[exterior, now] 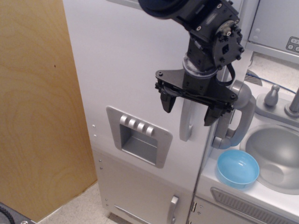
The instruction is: Open fridge
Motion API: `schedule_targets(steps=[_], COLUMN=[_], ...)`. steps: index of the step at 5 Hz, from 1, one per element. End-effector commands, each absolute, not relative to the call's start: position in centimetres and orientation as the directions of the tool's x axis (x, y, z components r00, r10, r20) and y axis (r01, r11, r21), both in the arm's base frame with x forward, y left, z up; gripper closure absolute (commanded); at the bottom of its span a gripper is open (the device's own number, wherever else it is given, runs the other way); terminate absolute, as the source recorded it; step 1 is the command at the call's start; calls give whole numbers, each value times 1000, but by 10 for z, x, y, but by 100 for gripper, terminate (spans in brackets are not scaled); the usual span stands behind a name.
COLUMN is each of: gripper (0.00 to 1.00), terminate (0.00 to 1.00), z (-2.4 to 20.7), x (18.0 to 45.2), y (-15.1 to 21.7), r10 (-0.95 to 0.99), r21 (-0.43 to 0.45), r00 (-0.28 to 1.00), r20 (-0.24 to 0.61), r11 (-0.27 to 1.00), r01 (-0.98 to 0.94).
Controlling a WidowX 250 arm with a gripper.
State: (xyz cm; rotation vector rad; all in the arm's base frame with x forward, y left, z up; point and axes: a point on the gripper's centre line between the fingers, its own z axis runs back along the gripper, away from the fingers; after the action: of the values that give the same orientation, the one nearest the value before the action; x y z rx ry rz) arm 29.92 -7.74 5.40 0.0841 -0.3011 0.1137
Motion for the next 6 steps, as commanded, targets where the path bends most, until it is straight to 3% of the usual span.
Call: schedule_targets(steps=[1,3,5,6], gripper=[100,100,100,100], terminate=[0,0,0,0], z=[59,55,55,55], x=[316,305,271,249], y=[-74,-75,-76,-78], r10=[82,66,12,-38], r21=[70,44,32,37], r00=[928,934,942,963], r20=[363,351,334,268], r11=[991,995,999,999], r01=[-114,-87,-24,29])
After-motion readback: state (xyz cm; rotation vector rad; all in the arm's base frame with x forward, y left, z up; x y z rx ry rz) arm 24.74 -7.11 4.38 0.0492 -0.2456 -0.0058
